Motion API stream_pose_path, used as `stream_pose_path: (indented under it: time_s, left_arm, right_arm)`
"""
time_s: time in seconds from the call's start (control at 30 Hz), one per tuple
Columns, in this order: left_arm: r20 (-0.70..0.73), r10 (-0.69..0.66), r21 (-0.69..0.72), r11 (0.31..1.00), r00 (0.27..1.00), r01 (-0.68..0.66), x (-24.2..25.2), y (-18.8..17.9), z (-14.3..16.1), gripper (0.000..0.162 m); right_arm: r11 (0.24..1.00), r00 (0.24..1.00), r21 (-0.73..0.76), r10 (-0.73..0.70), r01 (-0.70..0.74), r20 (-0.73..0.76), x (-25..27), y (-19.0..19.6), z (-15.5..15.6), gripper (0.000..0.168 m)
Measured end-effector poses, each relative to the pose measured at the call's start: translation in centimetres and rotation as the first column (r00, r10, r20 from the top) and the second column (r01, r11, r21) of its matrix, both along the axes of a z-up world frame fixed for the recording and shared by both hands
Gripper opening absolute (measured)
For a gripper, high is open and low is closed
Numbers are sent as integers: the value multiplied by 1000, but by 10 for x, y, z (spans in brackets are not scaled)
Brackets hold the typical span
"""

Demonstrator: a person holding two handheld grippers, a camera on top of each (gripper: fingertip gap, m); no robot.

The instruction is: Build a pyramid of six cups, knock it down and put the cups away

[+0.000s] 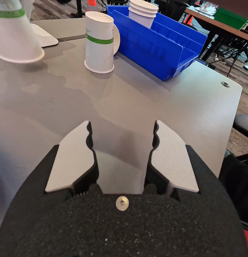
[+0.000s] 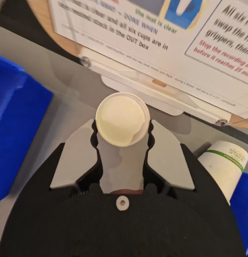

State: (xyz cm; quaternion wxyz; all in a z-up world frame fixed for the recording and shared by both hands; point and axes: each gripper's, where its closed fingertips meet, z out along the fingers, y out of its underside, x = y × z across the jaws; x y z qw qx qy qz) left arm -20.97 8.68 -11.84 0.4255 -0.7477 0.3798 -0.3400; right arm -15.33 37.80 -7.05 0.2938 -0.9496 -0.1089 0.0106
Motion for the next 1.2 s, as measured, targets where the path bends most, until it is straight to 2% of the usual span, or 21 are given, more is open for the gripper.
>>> stream_pose_path:
  time_s: [0.1,0.17,0.3,0.4,0.5,0.67,0.77,0.97,1.03,1.1,1.2]
  left_arm:
    - [3,-5,-15,1000,1000,5,1,-1,-1,84]
    - [9,-6,-23,1000,1000,6,1,-1,0,84]
    - [18,5,-7,1000,1000,-5,-1,3,3,82]
    - [67,-2,-4,1000,998,2,-2,4,10,81]
    - [192,-50,-18,998,980,55,1,-1,28,75]
    - [352,-127,33,992,927,123,0,-9,62,71]
    - [384,-142,85,989,912,119,-1,-5,75,67]
    - [413,-127,77,992,902,105,1,6,83,53]
    - [420,-138,77,990,897,116,1,8,85,39]
    - [430,-173,86,985,886,151,0,5,89,15]
    - [450,-241,44,968,860,248,0,-4,93,6]
  right_arm:
    - [987,986,124,114,-99,-122,-8,-24,43,70]
    - [957,945,241,223,-165,-238,-15,-48,78,70]
    - [878,850,449,359,-167,-385,-3,-108,135,70]
    - [827,756,549,435,-120,-489,10,-155,156,70]
    - [807,689,585,469,-82,-552,18,-196,145,70]
    - [836,559,545,482,-64,-674,12,-241,103,70]
    - [853,510,516,479,-78,-715,9,-253,85,70]
    - [869,422,489,474,-80,-773,7,-261,69,70]
    - [873,431,476,471,-105,-770,4,-262,61,70]
    - [875,432,468,472,-123,-769,5,-265,55,70]
    - [867,396,473,493,-153,-775,7,-275,50,70]
